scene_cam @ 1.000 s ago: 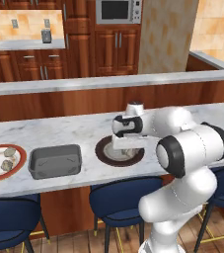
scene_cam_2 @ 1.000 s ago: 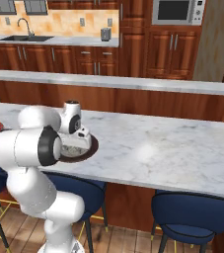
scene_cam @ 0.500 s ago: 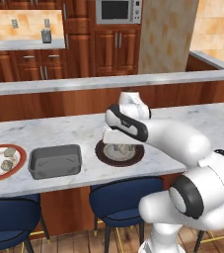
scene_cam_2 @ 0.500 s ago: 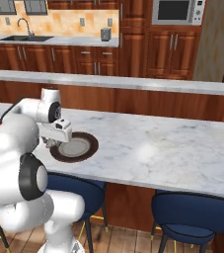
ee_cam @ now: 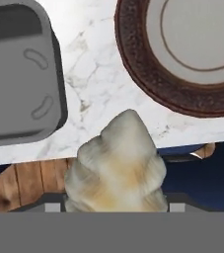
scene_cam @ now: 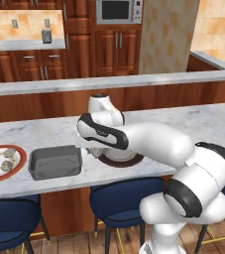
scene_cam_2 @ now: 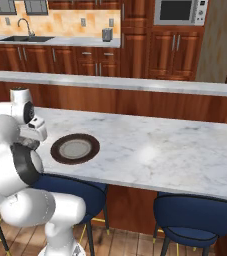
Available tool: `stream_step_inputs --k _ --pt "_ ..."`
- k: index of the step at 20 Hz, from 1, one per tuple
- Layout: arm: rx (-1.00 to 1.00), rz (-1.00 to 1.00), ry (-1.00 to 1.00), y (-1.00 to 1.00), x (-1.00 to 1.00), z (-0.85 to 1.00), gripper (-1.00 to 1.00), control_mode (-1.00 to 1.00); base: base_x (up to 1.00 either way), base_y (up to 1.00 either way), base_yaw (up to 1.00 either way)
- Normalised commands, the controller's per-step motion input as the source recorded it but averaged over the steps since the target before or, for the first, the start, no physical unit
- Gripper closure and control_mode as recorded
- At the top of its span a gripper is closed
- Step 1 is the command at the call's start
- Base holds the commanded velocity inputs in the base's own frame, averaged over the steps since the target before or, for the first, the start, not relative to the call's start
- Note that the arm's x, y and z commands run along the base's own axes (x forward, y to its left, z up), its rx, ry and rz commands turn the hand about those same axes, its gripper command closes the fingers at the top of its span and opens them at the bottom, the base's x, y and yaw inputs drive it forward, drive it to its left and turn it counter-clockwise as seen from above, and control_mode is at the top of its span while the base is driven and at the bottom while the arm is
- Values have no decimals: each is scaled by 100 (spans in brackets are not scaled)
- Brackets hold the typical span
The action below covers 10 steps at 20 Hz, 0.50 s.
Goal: Place two dumplings into each of the tupperware containers and then place the containers in the fridge.
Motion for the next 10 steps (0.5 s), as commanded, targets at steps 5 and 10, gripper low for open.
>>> stream_step_inputs --k 5,10 --pt "0 4 -5 71 59 -1 100 -100 0 0 0" --pt "0 11 0 44 62 -25 100 -100 0 0 0"
